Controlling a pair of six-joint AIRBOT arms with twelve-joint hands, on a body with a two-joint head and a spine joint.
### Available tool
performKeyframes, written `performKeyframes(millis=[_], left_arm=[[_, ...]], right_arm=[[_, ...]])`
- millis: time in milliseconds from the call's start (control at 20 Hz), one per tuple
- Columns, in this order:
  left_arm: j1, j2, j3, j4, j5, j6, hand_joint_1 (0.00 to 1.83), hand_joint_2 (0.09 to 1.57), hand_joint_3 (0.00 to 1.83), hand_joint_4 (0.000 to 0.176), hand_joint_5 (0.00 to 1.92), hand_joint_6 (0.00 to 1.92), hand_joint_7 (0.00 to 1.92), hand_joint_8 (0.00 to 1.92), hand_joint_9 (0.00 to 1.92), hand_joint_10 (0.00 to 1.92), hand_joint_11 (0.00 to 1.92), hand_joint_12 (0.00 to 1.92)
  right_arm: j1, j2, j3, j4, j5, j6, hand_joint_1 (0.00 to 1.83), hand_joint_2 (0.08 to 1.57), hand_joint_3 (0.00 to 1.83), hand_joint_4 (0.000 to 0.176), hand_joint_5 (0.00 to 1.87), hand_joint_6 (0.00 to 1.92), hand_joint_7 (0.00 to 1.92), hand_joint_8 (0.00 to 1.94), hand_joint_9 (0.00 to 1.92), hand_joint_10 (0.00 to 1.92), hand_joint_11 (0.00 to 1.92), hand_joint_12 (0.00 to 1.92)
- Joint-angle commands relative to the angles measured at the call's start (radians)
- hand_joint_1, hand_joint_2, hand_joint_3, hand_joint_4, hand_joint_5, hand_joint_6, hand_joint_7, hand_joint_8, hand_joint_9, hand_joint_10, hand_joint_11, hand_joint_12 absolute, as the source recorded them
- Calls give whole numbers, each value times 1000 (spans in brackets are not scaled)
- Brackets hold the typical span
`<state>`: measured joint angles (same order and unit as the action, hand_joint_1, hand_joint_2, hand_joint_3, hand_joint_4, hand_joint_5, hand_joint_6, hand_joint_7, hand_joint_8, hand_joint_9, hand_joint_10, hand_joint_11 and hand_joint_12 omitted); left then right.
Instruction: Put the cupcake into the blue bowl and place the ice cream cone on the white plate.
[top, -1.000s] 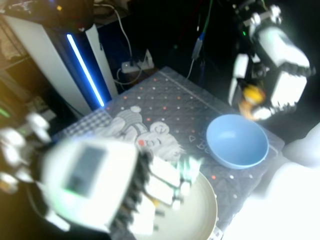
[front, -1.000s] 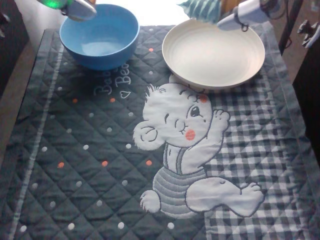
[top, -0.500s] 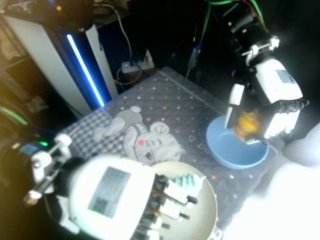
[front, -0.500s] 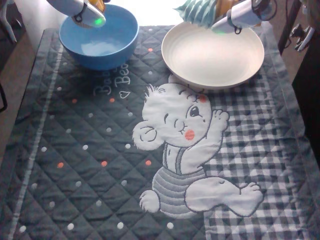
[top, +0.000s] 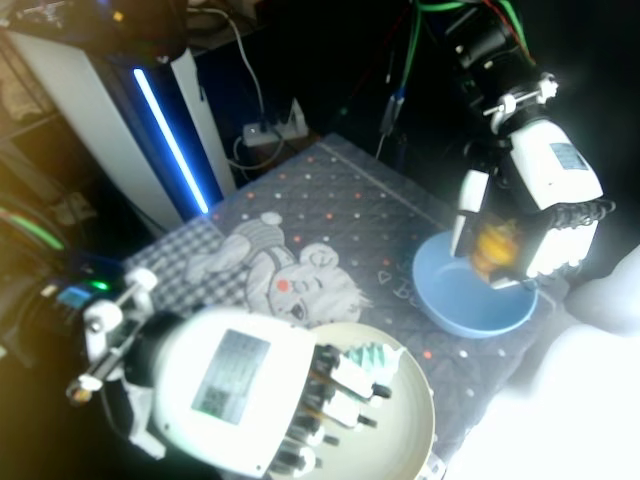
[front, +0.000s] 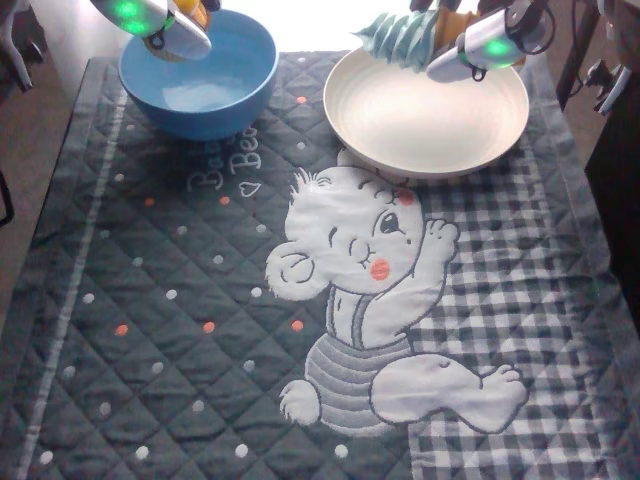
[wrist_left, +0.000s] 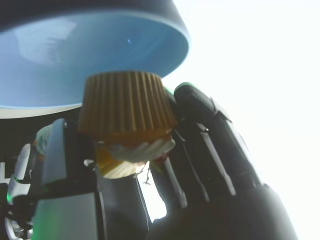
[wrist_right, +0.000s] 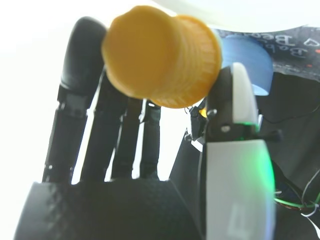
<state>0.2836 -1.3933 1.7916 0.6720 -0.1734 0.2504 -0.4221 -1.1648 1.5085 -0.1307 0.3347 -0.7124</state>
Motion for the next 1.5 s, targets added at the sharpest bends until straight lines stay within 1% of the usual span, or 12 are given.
performKeyframes(millis=[0, 50, 100, 150, 250, 300, 400, 700, 800, 950, 1200, 1450], left_arm=[[-7, -3, -4, -9, -82, -4, 1370, 1100, 2, 0, 823, 1111, 979, 898, 1107, 988, 851, 1017], [-8, -3, -7, -6, -85, -4, 1242, 1047, 0, 0, 785, 443, 894, 412, 970, 515, 760, 975], [-10, -3, -9, -4, -89, -4, 1216, 1016, 0, 0, 821, 149, 921, 151, 987, 259, 711, 966], [-13, -3, -13, 2, -91, -4, 1222, 988, 0, 0, 811, 43, 903, 46, 987, 112, 725, 898], [-22, -2, -23, 20, -93, -4, 1207, 970, 0, 0, 778, 2, 840, 2, 953, 9, 759, 700], [-25, -2, -26, 25, -94, -4, 1184, 968, 0, 0, 763, 0, 816, 0, 930, 1, 771, 631], [-28, -2, -33, 38, -96, -4, 1211, 960, 0, 0, 744, 0, 783, 0, 902, 0, 767, 609], [-29, -2, -35, 48, -95, -5, 1176, 924, 0, 0, 728, 0, 739, 0, 868, 0, 767, 545], [-30, -3, -35, 53, -94, -5, 1196, 900, 0, 0, 665, 0, 648, 0, 709, 0, 642, 488], [-29, -3, -37, 60, -93, -5, 1141, 854, 0, 0, 582, 0, 557, 0, 577, 0, 474, 448], [-30, 3, -44, 60, -105, -5, 1158, 840, 0, 0, 595, 7, 577, 8, 587, 5, 479, 458], [-48, 45, -82, 61, -146, -7, 1154, 858, 0, 0, 577, 9, 514, 17, 549, 10, 520, 328]], right_arm=[[7, 3, -2, 16, 123, 3, 1257, 1066, 0, 0, 997, 861, 1202, 713, 1508, 3, 1273, 922], [7, 4, -3, 16, 123, 3, 1183, 1084, 1, 0, 1019, 885, 1136, 357, 1482, 8, 1227, 927], [7, 6, -6, 16, 123, 3, 1088, 1028, 0, 0, 904, 353, 1102, 160, 1403, 1, 1141, 942], [7, 7, -7, 16, 123, 3, 1015, 970, 0, 0, 894, 104, 1100, 115, 1337, 18, 1006, 1116], [7, 7, -7, 16, 123, 3, 934, 925, 0, 0, 882, 7, 1146, 87, 1336, 39, 940, 1203], [7, 7, -7, 16, 123, 3, 909, 932, 1, 0, 858, 3, 1114, 41, 1291, 18, 941, 1063], [7, 6, -7, 16, 123, 3, 897, 924, 0, 0, 854, 0, 1058, 4, 1229, 4, 948, 903], [6, 6, -7, 16, 123, 3, 905, 890, 0, 0, 795, 0, 1034, 1, 1209, 5, 988, 901], [6, 6, -7, 15, 123, 3, 888, 861, 0, 0, 671, 0, 945, 0, 1109, 1, 927, 877], [6, 6, -7, 15, 123, 3, 902, 845, 0, 0, 655, 1, 901, 0, 1036, 0, 934, 732], [6, 10, -10, 16, 125, 3, 878, 838, 0, 0, 656, 1, 914, 6, 1028, 1, 916, 732], [7, 51, -56, 17, 190, 3, 868, 825, 1, 0, 665, 0, 912, 0, 961, 5, 853, 839]])
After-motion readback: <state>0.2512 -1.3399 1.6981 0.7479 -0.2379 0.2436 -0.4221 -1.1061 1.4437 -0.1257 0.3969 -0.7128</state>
